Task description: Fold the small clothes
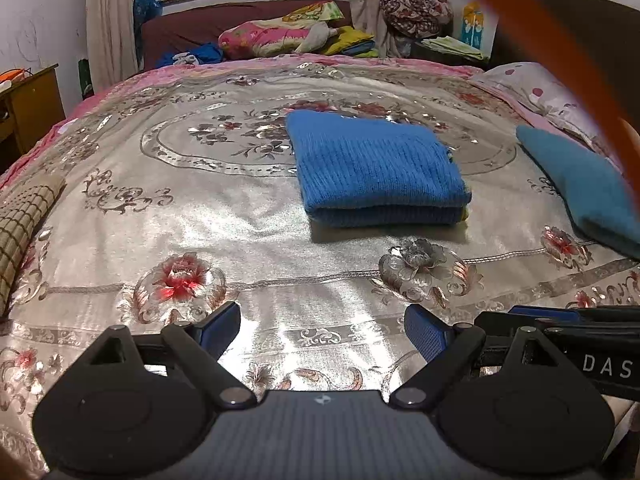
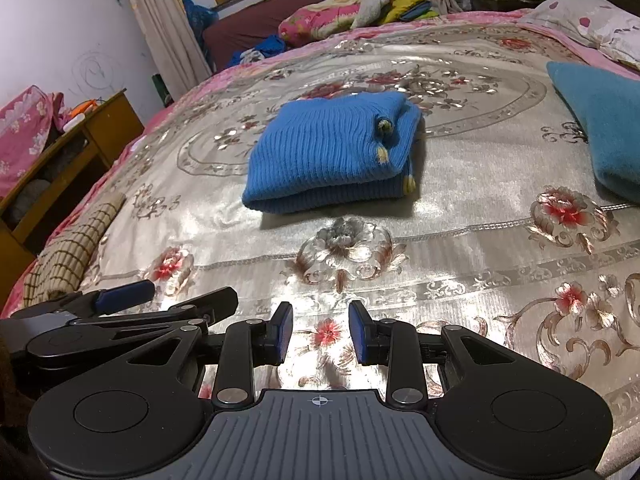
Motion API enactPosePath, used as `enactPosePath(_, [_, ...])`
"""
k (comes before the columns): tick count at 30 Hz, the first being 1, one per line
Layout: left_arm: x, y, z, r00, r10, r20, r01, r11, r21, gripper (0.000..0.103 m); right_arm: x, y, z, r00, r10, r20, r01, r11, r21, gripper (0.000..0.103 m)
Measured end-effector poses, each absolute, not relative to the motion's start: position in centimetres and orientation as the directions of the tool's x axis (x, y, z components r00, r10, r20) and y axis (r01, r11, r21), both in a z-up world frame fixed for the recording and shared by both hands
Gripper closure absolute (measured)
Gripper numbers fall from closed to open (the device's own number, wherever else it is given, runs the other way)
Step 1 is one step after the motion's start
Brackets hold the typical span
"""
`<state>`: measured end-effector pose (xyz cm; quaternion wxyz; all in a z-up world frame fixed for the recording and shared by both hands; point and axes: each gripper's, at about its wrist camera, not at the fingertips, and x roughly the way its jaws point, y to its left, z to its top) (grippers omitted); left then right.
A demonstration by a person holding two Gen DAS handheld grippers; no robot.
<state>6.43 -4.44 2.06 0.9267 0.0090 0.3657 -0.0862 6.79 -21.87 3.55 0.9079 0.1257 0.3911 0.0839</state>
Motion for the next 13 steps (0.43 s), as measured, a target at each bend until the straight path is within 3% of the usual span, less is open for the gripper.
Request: enactPosePath(13, [6.26, -4.51, 2.05, 0.722, -0.145, -0.676, 0.161, 0.986, -0.039, 0.009, 6.44, -21.87, 3.3, 0.68, 0.25, -0.69, -0.049, 0.954, 0.297, 0.072])
